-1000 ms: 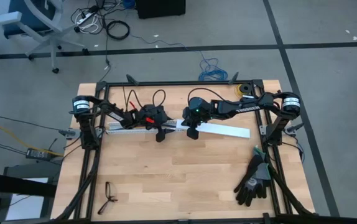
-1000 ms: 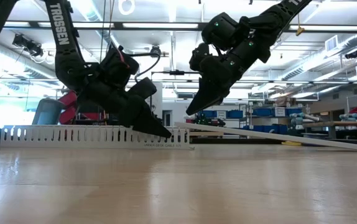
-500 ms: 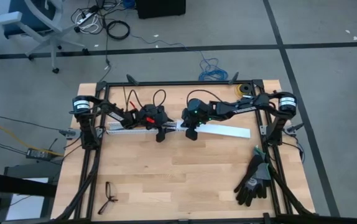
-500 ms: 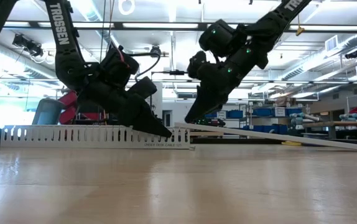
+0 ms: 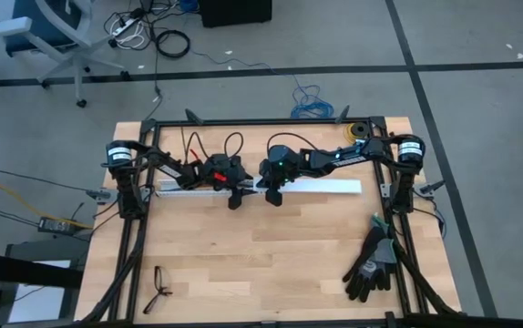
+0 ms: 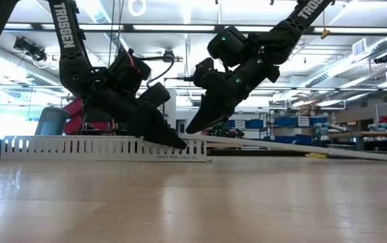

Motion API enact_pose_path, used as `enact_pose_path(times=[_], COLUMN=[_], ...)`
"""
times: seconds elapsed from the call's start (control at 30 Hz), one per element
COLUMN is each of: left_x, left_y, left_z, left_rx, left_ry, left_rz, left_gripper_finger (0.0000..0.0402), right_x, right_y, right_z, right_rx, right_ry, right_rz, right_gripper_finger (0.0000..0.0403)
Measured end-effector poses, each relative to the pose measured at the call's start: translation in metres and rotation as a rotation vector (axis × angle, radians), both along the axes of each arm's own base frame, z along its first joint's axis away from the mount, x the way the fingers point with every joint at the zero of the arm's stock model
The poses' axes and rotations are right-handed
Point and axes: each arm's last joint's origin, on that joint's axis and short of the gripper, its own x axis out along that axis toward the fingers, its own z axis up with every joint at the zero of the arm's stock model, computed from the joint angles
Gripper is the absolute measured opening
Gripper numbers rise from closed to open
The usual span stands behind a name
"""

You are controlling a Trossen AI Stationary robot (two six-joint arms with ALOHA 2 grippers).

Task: Ziptie cables
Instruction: Close the white cable duct with the white cable duct cover

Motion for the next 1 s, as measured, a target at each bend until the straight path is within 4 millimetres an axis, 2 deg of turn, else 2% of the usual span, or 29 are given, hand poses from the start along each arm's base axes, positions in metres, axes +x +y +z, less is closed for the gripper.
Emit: enact_pose_path(times=[0.37,0.7,1.0], left_x=[0.0,-0.0004,-0.0025], left_y=[0.0,-0.0001,-0.0008], left_z=[0.0001,-0.0006,0.0084], left_rx=[0.001,-0.002,-0.005], left_ry=[-0.006,0.005,0.005], left_rz=[0.001,0.001,0.001], left_gripper_finger=[0.0229,0.0306,0.0315], right_x=[0.0,-0.0001,-0.0005], right_y=[0.0001,0.0001,0.0002], right_z=[0.0,-0.0001,-0.0006], right_rx=[-0.005,0.001,0.012], right_ry=[0.002,0.004,0.012], right_rz=[0.005,-0.001,-0.007], right_gripper_finger=[0.0,0.0,0.0])
